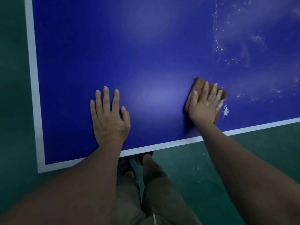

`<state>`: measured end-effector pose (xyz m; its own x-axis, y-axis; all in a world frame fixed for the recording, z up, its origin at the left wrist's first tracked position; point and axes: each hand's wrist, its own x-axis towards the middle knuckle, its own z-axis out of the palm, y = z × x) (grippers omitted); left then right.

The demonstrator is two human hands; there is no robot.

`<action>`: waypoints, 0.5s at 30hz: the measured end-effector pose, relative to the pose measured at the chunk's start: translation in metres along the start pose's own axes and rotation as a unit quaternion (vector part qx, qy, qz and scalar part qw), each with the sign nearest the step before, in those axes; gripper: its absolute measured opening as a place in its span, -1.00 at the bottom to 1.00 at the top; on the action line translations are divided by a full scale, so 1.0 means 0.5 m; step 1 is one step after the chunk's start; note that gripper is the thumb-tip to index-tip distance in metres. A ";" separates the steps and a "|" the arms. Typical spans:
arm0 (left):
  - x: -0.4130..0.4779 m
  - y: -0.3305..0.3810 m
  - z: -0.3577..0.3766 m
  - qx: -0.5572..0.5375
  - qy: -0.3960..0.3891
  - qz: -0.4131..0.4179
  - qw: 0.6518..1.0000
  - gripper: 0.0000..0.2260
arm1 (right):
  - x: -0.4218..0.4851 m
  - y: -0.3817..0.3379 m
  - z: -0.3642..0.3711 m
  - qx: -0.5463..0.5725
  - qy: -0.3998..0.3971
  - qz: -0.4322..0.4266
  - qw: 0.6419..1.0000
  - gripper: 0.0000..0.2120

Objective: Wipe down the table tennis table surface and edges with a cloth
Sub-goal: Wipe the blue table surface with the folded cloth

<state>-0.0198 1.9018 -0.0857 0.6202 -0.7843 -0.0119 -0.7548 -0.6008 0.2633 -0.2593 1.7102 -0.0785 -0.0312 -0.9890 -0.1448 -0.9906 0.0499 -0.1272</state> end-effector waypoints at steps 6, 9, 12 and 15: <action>0.001 0.002 -0.002 0.007 0.001 0.000 1.000 -0.44 | -0.163 -0.157 0.056 -0.002 0.041 -0.177 0.983 -0.39; 0.001 0.000 0.003 0.002 0.011 0.004 1.000 -0.46 | -0.198 -0.144 0.070 0.005 0.041 -0.244 0.969 -0.40; 0.001 -0.003 0.009 -0.003 0.025 0.010 1.000 -0.47 | -0.161 -0.071 0.056 0.004 0.022 -0.327 0.945 -0.40; -0.001 -0.001 0.011 -0.006 0.036 0.015 0.999 -0.47 | -0.109 0.045 0.030 -0.013 0.021 -0.323 0.946 -0.40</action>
<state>-0.0210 1.9019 -0.0909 0.6118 -0.7883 0.0658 -0.7706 -0.5751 0.2745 -0.2779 1.7674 -0.0884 0.5770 -0.8167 -0.0062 -0.8079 -0.5696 -0.1511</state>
